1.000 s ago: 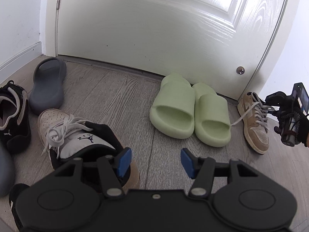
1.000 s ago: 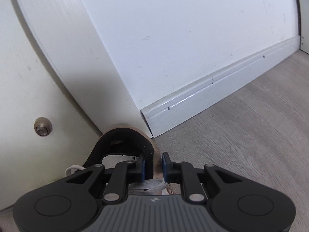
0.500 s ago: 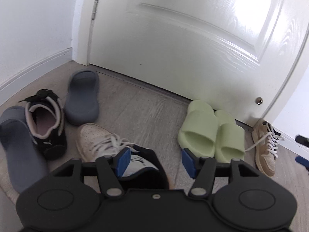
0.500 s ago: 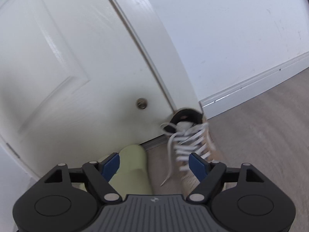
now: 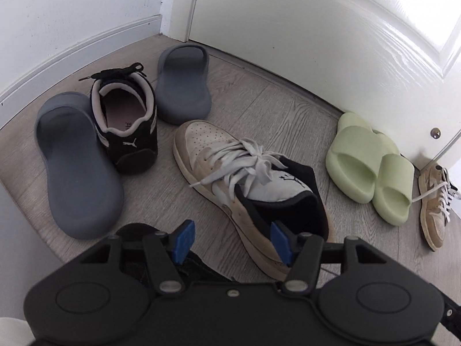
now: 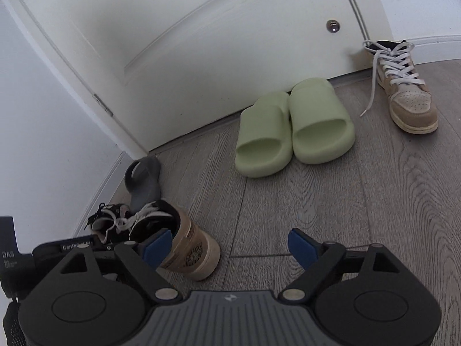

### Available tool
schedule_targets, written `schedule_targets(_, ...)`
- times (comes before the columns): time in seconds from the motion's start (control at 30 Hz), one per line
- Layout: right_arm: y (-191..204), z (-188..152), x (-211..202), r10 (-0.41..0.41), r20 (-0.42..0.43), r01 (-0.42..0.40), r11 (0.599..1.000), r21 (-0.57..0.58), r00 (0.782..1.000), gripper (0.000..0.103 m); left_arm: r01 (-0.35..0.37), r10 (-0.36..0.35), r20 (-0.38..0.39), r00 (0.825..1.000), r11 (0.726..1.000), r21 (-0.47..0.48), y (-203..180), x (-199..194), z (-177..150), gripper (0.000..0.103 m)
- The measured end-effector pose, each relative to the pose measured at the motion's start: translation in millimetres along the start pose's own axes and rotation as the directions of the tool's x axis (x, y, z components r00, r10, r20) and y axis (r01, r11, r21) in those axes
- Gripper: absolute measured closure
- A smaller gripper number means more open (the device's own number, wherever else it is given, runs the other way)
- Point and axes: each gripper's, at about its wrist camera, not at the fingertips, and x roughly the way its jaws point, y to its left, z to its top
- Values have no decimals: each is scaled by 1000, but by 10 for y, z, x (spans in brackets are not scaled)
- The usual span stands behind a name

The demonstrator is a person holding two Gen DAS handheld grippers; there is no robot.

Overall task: Organize scattered shoes
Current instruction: 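Grasp the tan-and-white Air Jordan sneaker by its collar with the left tool, then lift and carry the Jordan sneaker toward the door with the left tool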

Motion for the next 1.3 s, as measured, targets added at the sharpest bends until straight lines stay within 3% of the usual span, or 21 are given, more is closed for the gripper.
schedule_targets(0.2, -61, 32, -48, 8, 20, -8, 1000, 20, 1000, 14, -56, 54, -86, 995, 998, -30, -130, 336, 118, 43)
schedule_targets(0.3, -100, 70, -137, -1, 50, 0, 999, 36, 999, 14, -74, 63, -145, 987, 995, -72, -103, 536, 136, 38)
schedule_targets(0.37, -107, 94, -215, -9, 80, 6, 999, 35, 997, 14, -100, 80, -199, 977, 991, -92, -77, 699, 155, 29)
schedule_targets(0.47, -159, 96, -314, -10, 114, 3, 998, 59, 993, 14, -127, 80, -286, 955, 981, -147, -26, 965, 198, 30)
schedule_targets(0.53, -210, 93, -364, -6, 127, -5, 996, 87, 992, 14, -125, 72, -290, 954, 978, -167, -8, 1029, 248, 36)
schedule_targets(0.6, -270, 112, -400, -12, 140, -4, 994, 114, 990, 14, -73, 23, -271, 962, 982, -175, -30, 1011, 282, 67)
schedule_targets(0.8, -441, 197, -498, -39, 193, 4, 983, 182, 980, 14, -99, 99, -121, 988, 995, 5, -338, 803, 185, 81)
schedule_targets(0.9, -515, 229, -542, -41, 216, -6, 977, 213, 976, 14, -51, 53, -71, 996, 998, 41, -432, 643, 168, 87)
schedule_targets(1.07, -614, 310, -696, -74, 278, 11, 975, 222, 958, 14, 45, -42, -20, 999, 985, 167, -785, 297, 24, 88)
schedule_targets(1.13, -663, 352, -787, -96, 311, 27, 975, 219, 945, 14, 92, -88, -27, 996, 981, 169, -916, 174, -28, 87)
schedule_targets(1.3, -859, 428, -1044, -153, 387, 49, 963, 264, 909, 14, 285, -276, -124, 953, 956, 63, -1199, 48, -163, 86)
